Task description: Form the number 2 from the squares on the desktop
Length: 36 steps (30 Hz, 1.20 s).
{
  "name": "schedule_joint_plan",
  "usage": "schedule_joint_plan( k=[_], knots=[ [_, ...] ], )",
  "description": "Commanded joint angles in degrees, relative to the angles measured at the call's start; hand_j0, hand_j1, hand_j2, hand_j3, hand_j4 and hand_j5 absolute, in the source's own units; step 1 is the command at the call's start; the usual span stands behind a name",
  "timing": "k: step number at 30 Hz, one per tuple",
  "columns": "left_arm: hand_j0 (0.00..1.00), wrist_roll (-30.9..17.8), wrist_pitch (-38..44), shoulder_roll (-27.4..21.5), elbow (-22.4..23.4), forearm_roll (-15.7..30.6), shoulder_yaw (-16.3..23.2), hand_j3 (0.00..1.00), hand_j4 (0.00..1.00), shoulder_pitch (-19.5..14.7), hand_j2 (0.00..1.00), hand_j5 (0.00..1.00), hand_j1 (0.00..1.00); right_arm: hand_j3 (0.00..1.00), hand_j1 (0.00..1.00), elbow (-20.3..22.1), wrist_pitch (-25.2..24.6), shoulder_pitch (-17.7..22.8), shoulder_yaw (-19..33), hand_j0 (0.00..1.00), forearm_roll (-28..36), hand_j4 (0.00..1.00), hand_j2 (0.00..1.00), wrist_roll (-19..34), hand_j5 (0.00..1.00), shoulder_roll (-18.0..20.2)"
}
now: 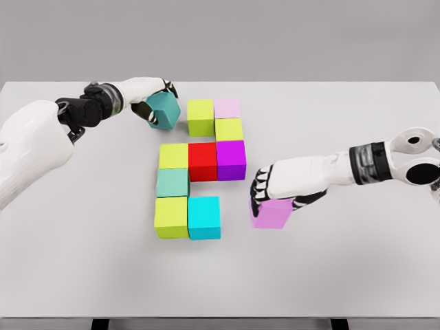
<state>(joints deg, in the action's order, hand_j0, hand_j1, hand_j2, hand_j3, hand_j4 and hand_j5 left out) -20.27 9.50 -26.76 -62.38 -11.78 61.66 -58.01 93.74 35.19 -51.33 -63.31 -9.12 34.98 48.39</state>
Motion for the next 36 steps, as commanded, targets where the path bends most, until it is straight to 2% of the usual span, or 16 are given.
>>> schedule_joint_plan(
  k=[1,8,11,15,16,18,20,21,22,23,24,27,33,36],
  knots=[
    [0.83,0.2,0.0,0.0,0.1,-0.2,0.0,0.83,0.83,0.0,0.83,0.83,0.83,0.62,0.62,-0.1,-0.2,0.0,0.0,0.62,0.3,0.62,0.62,0.0,0.62,-0.9],
    [0.84,0.1,0.0,0.0,0.0,-0.2,0.0,0.84,0.84,0.0,0.84,0.84,0.84,0.62,0.62,-1.1,-0.2,0.4,0.1,0.62,-0.1,0.62,0.62,0.0,0.62,-1.8],
    [1.0,0.1,0.0,-0.5,0.1,-0.2,-0.1,1.0,1.0,-0.4,1.0,1.0,1.0,0.62,0.62,-2.5,-0.2,0.4,0.2,0.62,-0.1,0.62,0.62,0.0,0.62,-2.6],
    [1.0,0.1,0.3,-3.7,-1.7,1.8,-0.1,1.0,1.0,-1.3,1.0,1.0,1.0,0.62,0.62,-2.5,-0.2,0.4,0.3,0.62,-0.1,0.62,0.62,0.0,0.62,-2.7],
    [0.98,0.1,1.0,-3.6,-1.7,1.8,0.0,0.98,0.98,-1.8,0.98,0.98,0.98,0.62,0.62,-2.5,-0.2,0.4,0.3,0.62,-0.1,0.62,0.62,0.0,0.62,-3.0],
    [0.7,0.1,1.1,-3.0,-0.5,1.8,0.0,0.7,0.7,-3.1,0.7,0.7,0.7,0.62,0.62,-2.4,-0.2,0.3,0.3,0.62,-0.1,0.62,0.62,0.0,0.62,-3.9],
    [0.47,0.8,1.0,0.6,4.5,0.9,0.0,0.47,0.47,-3.9,0.47,0.47,0.47,0.62,0.62,-2.3,-0.2,0.3,0.2,0.62,-0.2,0.62,0.62,0.0,0.62,-4.0],
    [0.46,0.8,1.0,0.7,5.4,0.3,0.0,0.46,0.46,-3.9,0.46,0.46,0.46,0.62,0.62,-2.3,-0.2,0.3,0.2,0.62,-0.2,0.62,0.62,0.0,0.62,-3.9],
    [0.42,0.8,0.8,0.9,7.6,0.0,0.0,0.42,0.42,-4.4,0.42,0.42,0.42,0.69,0.69,-2.3,-0.2,0.4,0.2,0.69,-0.2,0.69,0.69,0.0,0.69,-3.8],
    [0.42,0.8,0.7,0.8,8.0,0.0,0.0,0.42,0.42,-4.4,0.42,0.42,0.42,0.94,0.94,-2.3,-0.2,0.4,0.1,0.94,-0.2,0.94,0.94,0.0,0.94,-3.8],
    [0.43,0.6,0.6,1.0,9.0,-0.1,0.0,0.43,0.43,-4.5,0.43,0.43,0.43,1.0,1.0,-2.3,-0.2,0.9,0.1,1.0,-0.1,1.0,1.0,0.0,1.0,-3.5],
    [0.47,-3.2,0.6,0.9,10.3,-4.4,2.4,0.47,0.47,-4.4,0.47,0.47,0.47,1.0,1.0,-2.3,-0.2,0.9,0.1,1.0,-0.1,1.0,1.0,0.0,1.0,-3.3],
    [0.36,-3.5,0.6,1.1,12.2,-4.6,2.2,0.36,0.36,-3.7,0.36,0.36,0.36,1.0,1.0,-2.3,-0.2,0.3,0.7,1.0,-0.1,1.0,1.0,0.0,1.0,-1.8],
    [0.37,-3.6,0.4,1.5,11.4,-4.4,2.1,0.37,0.37,-3.2,0.37,0.37,0.37,1.0,1.0,-1.9,-0.2,0.0,3.5,1.0,0.0,1.0,1.0,0.0,1.0,-0.6]
  ],
)
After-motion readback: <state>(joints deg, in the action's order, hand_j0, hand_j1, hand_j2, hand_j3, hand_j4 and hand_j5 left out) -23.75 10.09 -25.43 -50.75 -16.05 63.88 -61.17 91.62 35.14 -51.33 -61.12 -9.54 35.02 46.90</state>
